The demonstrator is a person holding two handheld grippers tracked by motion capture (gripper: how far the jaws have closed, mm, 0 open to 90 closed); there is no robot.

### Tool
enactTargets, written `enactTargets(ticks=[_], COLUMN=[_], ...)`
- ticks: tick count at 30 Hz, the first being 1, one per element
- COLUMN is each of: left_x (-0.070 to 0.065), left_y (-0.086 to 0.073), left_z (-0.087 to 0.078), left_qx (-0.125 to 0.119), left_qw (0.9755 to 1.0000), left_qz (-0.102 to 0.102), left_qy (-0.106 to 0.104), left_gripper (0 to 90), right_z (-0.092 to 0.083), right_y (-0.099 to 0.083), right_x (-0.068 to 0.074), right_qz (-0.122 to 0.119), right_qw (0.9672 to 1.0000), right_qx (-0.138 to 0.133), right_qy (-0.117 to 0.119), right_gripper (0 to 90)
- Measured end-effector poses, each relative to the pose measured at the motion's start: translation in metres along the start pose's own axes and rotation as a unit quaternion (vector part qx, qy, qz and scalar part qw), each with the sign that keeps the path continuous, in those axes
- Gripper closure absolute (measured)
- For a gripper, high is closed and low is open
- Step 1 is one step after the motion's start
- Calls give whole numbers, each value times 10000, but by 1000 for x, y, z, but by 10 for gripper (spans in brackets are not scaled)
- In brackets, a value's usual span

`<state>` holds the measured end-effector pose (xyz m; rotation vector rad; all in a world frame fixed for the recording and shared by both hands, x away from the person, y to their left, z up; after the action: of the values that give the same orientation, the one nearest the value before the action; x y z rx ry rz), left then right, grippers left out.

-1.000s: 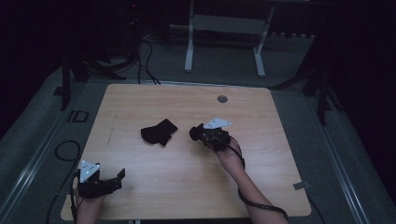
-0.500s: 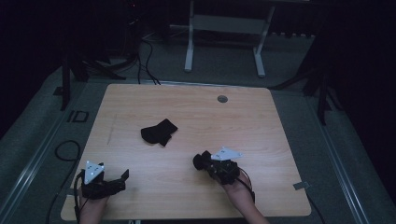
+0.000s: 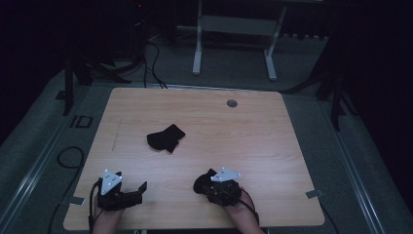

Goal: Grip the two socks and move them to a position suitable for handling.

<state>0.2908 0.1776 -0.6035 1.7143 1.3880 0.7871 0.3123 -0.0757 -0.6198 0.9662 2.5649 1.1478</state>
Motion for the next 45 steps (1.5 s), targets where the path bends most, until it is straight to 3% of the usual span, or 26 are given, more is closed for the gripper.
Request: enactTargets(ticks=[3,6,8,11,14,17,20,24,26,27,32,34,37,38,40,42,44,45], left_x=[-23,-48,-69,-92,-114,-133,-145,-154,-156,-157,-160,-163,-164,-165,-166,-167,-166,-165], left_y=[6,11,13,16,15,12,7,2,-1,-2,-1,0,0,0,0,0,6,10], left_z=[-2,-1,2,8,17,27,37,49,54,56,66,67,68,69,70,69,65,62], left_qx=[-83,-44,2,51,204,437,666,918,1000,1032,1061,1082,1073,1070,1086,1076,988,914], left_qw=[9993,9967,9932,9894,9835,9768,9716,9658,9645,9640,9627,9605,9604,9601,9593,9600,9609,9621], left_qz=[199,301,410,599,798,982,1076,1084,1084,1081,1127,1187,1241,1334,1356,1375,1455,1445], left_qy=[-318,-754,-1093,-1323,-1611,-1853,-1998,-2168,-2190,-2201,-2218,-2271,-2253,-2210,-2224,-2190,-2138,-2124], left_gripper=[51,76,114,147,179,205,255,319,323,365,401,457,571,571,700,805,820,837], right_z=[-24,-45,-55,-61,-54,-41,-22,-9,-6,-1,4,5,6,6,6,6,5,-5], right_y=[22,44,52,57,50,35,18,8,6,3,-3,-4,-5,-4,-4,-3,-2,5], right_x=[-1,-18,-30,-39,-48,-45,-40,-41,-41,-43,-43,-43,-42,-41,-39,-39,-38,-37], right_qz=[-184,-244,-277,-340,-146,-184,-238,-192,-143,-102,-118,-54,-70,-90,-161,-118,-82,-81], right_qw=[9994,9979,9973,9969,9982,9993,9997,9993,9991,9989,9984,9985,9985,9986,9989,9990,9989,9990], right_qx=[-280,-590,-626,-662,-544,-296,17,198,240,292,405,354,340,313,298,263,268,138], right_qy=[-6,-119,-266,-274,-184,-114,112,269,326,362,386,421,429,409,338,342,387,409], right_gripper=[417,418,418,421,423,421,416,422,429,460,572,651,728,750,788,805,807,811])
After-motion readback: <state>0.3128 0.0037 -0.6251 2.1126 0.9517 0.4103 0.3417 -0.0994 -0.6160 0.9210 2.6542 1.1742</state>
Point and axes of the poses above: each handheld gripper's, and its own axes: z roughly forward along the jaws, y roughly out of its top, x roughly to its left, the point moved 10 cm from there along z, roughly forward along the jaws, and after that the axes turned 9 degrees about y, right-handed, at the moved point
